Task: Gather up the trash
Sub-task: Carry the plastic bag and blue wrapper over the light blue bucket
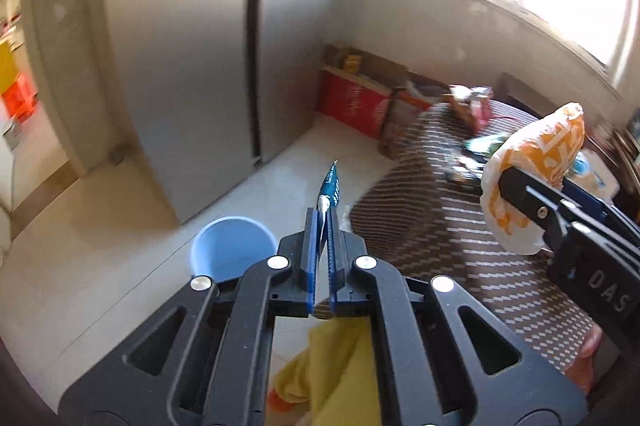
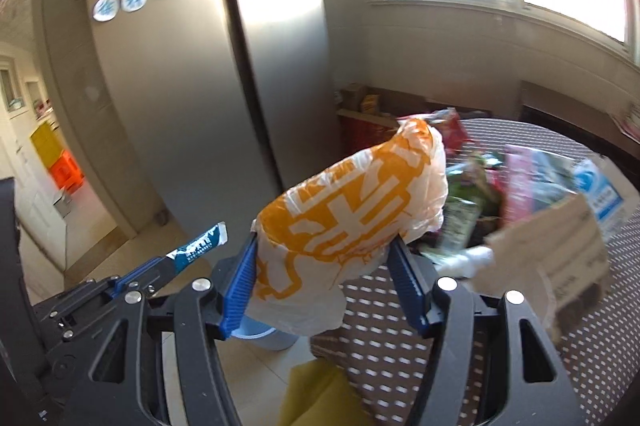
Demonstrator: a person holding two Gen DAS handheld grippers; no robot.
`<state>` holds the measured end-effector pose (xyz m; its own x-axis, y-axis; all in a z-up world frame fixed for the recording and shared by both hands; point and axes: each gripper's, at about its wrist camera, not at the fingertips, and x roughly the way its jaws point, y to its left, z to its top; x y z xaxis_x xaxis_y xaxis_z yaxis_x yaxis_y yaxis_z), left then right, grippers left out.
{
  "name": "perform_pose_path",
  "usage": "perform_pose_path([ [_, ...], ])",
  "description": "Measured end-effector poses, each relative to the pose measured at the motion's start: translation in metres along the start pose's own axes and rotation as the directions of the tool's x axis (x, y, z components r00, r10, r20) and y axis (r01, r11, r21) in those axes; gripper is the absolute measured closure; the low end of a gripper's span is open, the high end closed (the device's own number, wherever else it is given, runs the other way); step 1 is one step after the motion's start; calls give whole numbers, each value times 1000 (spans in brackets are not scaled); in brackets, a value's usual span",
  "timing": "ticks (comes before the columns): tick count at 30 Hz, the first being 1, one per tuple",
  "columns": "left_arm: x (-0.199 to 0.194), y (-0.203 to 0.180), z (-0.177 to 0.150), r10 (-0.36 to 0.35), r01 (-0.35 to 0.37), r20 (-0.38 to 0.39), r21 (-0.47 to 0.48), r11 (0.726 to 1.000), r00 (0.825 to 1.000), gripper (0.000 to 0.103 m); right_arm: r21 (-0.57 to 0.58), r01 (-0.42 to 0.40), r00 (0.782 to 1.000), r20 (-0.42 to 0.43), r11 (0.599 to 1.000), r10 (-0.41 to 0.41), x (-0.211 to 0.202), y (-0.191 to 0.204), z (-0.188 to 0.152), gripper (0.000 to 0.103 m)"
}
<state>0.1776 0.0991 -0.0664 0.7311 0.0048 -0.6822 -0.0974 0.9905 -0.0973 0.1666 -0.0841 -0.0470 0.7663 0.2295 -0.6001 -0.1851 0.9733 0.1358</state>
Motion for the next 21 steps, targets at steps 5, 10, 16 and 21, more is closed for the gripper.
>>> perform_pose_path([
  [5,27,46,4,55,-59,-53,-65,996,997,98,-46,-37,999,-19,998,36,34,37,12,41],
  [10,55,84,9,98,-108,-103,-91,990,990,98,-76,-46,998,-37,996,44,70,61,26,41],
  [16,88,103,21,67,-76,-101,-84,994,993,97,-62,-54,995,-89,997,48,108,80,32,41],
  [21,106,126,26,63,-77,-102,-136,988,993,45,-76,-52,992,-116,996,43,126,89,32,41],
])
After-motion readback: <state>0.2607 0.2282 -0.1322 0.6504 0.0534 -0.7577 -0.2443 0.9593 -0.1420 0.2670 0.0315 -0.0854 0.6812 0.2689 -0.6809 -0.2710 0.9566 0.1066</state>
